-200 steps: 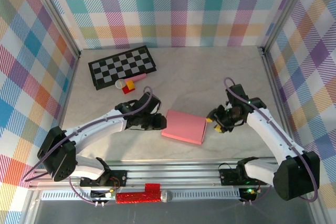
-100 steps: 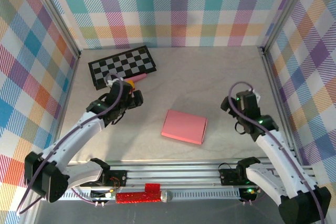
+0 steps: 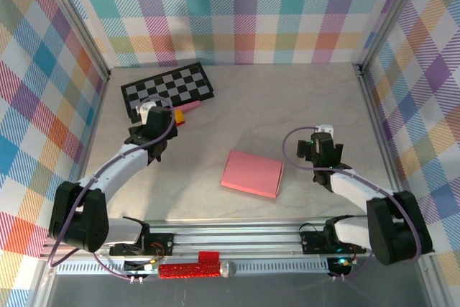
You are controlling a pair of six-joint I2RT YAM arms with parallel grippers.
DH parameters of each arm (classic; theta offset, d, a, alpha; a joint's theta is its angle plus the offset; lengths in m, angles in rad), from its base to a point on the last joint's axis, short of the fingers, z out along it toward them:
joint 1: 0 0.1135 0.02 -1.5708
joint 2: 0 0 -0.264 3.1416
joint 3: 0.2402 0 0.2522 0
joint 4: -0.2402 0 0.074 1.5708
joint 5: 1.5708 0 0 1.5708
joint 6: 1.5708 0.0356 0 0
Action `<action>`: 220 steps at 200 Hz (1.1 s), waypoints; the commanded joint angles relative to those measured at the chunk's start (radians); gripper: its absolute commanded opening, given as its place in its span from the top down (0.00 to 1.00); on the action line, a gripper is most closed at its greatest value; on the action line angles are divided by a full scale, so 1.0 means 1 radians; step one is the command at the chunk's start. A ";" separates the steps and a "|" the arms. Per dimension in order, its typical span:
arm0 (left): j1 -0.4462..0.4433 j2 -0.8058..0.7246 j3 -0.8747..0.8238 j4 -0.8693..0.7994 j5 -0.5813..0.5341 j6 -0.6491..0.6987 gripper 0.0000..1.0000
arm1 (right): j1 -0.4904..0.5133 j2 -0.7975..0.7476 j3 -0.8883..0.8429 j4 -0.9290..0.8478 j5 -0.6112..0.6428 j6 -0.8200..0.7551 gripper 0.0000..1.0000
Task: Fold the paper box
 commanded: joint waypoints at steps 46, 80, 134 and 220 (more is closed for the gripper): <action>0.041 0.067 -0.173 0.464 0.032 0.192 0.00 | -0.121 0.241 0.036 0.508 -0.251 -0.172 0.01; 0.105 0.079 -0.200 0.621 0.243 0.246 0.00 | -0.191 0.302 -0.070 0.753 -0.291 -0.100 0.01; 0.133 0.141 -0.198 0.752 0.278 0.309 0.00 | -0.193 0.297 -0.011 0.627 -0.280 -0.092 0.01; 0.147 0.058 -0.256 0.641 0.289 0.296 0.00 | -0.193 0.293 -0.011 0.620 -0.282 -0.092 0.01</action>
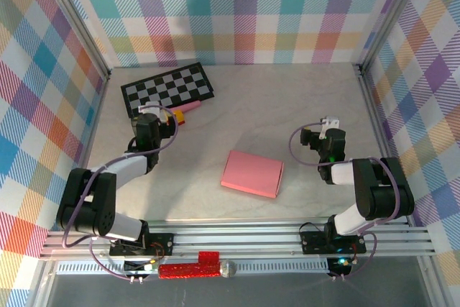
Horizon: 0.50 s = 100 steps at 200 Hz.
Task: Fold the paper box
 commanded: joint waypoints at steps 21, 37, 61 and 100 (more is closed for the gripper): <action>0.015 -0.016 -0.114 0.079 -0.005 -0.039 0.00 | 0.000 0.005 0.021 0.038 -0.014 0.012 0.01; 0.015 -0.007 -0.143 0.119 -0.002 -0.037 0.00 | 0.000 0.005 0.020 0.038 -0.013 0.012 0.01; 0.014 0.043 -0.140 0.186 -0.016 -0.034 0.00 | 0.001 0.005 0.020 0.038 -0.012 0.013 0.01; 0.022 0.113 -0.164 0.300 0.010 -0.024 0.00 | 0.000 0.005 0.020 0.036 -0.014 0.014 0.02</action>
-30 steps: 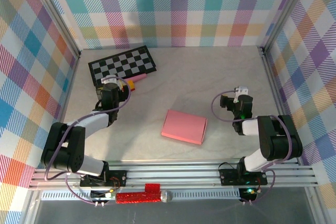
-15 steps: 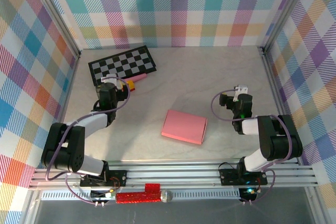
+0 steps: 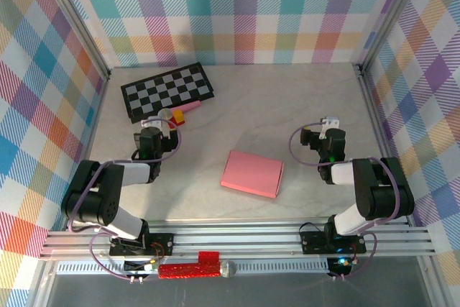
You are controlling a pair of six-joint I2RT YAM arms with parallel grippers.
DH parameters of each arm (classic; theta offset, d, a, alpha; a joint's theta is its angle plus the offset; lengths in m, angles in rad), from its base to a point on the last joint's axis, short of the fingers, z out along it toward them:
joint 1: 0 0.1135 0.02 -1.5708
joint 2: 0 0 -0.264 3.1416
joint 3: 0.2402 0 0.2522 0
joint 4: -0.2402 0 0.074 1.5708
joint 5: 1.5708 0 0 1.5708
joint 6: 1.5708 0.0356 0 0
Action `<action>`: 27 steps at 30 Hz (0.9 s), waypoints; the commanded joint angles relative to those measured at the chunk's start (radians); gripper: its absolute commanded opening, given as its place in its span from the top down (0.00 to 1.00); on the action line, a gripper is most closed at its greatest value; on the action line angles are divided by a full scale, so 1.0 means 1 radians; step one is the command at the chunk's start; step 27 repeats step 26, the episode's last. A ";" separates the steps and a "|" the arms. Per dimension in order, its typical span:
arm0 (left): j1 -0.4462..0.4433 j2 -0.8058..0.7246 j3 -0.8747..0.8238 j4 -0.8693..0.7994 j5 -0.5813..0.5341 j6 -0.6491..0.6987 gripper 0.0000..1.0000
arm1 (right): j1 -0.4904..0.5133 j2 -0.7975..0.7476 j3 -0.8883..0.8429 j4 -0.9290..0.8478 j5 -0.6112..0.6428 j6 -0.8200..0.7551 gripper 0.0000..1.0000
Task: Fold the paper box
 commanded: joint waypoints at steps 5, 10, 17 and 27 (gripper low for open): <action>0.018 0.067 -0.134 0.405 -0.014 -0.002 0.00 | 0.000 0.006 0.020 0.036 -0.014 0.013 0.01; 0.057 0.052 -0.053 0.225 -0.005 -0.056 0.00 | 0.000 0.006 0.023 0.033 -0.015 0.013 0.01; 0.052 0.049 -0.056 0.226 -0.009 -0.050 0.00 | 0.001 0.007 0.024 0.033 -0.015 0.013 0.01; 0.051 0.050 -0.055 0.227 -0.010 -0.049 0.00 | -0.002 0.007 0.022 0.036 -0.017 0.013 0.01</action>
